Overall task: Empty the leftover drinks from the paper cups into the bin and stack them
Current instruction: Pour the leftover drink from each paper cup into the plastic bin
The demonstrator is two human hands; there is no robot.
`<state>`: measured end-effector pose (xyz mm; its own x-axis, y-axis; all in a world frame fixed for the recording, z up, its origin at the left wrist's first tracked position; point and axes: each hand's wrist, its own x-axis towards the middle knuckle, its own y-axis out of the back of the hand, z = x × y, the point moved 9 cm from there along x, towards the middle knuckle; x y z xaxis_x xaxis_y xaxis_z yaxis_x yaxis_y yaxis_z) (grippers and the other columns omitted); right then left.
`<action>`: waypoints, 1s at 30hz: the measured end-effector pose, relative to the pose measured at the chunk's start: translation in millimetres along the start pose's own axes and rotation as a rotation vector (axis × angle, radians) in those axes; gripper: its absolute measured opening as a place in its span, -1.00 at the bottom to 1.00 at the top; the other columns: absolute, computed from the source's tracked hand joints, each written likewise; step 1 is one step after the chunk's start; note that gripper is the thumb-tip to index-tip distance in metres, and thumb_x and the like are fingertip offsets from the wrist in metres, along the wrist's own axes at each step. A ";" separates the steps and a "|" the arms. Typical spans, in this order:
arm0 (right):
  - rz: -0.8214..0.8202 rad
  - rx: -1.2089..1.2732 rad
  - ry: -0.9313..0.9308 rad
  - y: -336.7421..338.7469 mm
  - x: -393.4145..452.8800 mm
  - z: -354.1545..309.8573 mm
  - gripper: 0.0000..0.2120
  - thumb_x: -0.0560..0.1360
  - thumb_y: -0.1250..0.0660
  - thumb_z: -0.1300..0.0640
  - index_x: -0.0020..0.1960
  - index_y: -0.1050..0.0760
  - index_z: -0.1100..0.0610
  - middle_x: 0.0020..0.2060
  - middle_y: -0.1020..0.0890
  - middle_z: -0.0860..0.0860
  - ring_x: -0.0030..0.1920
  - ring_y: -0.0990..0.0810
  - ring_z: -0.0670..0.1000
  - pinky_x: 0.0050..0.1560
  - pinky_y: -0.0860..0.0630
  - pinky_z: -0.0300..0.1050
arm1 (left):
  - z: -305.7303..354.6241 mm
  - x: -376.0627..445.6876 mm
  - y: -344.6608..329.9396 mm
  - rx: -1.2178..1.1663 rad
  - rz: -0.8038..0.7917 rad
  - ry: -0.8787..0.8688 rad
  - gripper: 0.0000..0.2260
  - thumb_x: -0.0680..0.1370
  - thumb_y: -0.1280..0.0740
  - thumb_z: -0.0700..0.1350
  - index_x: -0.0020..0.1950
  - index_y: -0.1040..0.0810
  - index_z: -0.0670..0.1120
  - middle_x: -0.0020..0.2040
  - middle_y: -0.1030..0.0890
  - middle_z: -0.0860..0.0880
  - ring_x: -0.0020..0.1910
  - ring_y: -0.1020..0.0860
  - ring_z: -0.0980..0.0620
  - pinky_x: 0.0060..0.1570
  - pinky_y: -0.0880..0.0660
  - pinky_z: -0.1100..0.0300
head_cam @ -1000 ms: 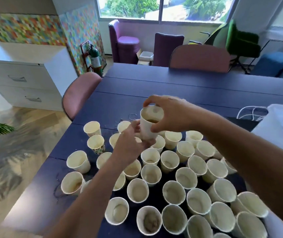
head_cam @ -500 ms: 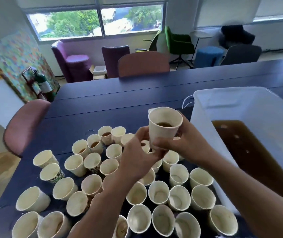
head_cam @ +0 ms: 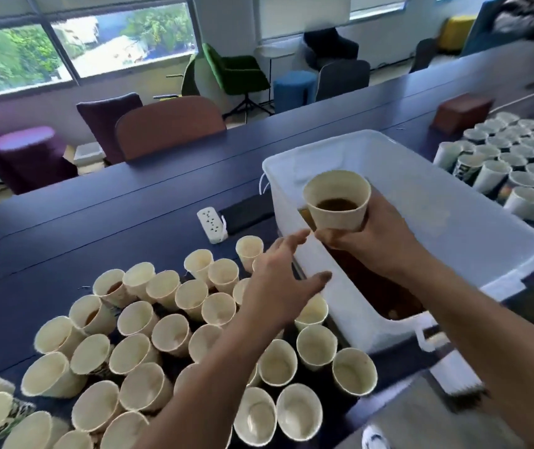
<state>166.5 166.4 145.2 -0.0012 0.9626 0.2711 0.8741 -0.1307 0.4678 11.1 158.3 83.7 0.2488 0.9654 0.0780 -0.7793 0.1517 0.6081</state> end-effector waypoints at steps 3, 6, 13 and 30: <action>0.054 -0.091 -0.024 33.1 1.9 21.4 -0.41 0.31 -0.59 -0.05 0.24 -0.41 -0.07 0.06 -0.63 -0.14 0.08 -0.60 -0.10 0.10 -0.55 -0.06 | 8.2 4.0 -18.8 0.059 -0.066 -0.040 -0.37 0.53 -0.46 0.09 0.55 -0.29 0.15 0.45 -0.40 0.14 0.42 -0.37 0.10 0.33 -0.34 0.20; 0.098 -0.155 -0.057 58.5 6.0 43.7 -0.44 0.29 -0.57 -0.08 0.21 -0.43 -0.08 0.02 -0.63 -0.13 0.05 -0.61 -0.05 0.05 -0.58 0.02 | 12.1 8.9 -30.5 0.142 -0.105 -0.062 -0.32 0.56 -0.41 0.15 0.61 -0.20 0.10 0.57 -0.25 0.12 0.52 -0.25 0.09 0.38 -0.23 0.21; 0.091 -0.284 -0.124 80.1 18.3 87.1 -0.45 0.31 -0.58 0.01 0.21 -0.42 -0.02 0.01 -0.60 -0.07 0.03 -0.59 0.03 0.01 -0.54 0.00 | -0.1 4.7 -58.0 0.175 -0.222 -0.042 -0.23 0.57 -0.27 0.32 0.66 0.00 0.13 0.64 0.07 0.24 0.62 -0.02 0.11 0.51 -0.10 0.11; -0.048 -0.558 -0.255 30.5 39.6 118.6 -0.50 0.38 -0.49 0.03 0.22 -0.32 0.00 -0.03 -0.55 -0.03 0.11 -0.55 0.20 0.21 -0.27 0.15 | -13.2 4.4 -64.5 0.172 -0.248 -0.018 -0.16 0.55 -0.24 0.37 0.65 0.17 0.16 0.60 0.22 0.33 0.61 0.11 0.18 0.49 0.06 0.23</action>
<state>250.8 228.7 70.4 0.1419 0.9880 0.0616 0.4894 -0.1242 0.8632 54.9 155.6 34.4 0.4310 0.8991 -0.0764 -0.5849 0.3429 0.7351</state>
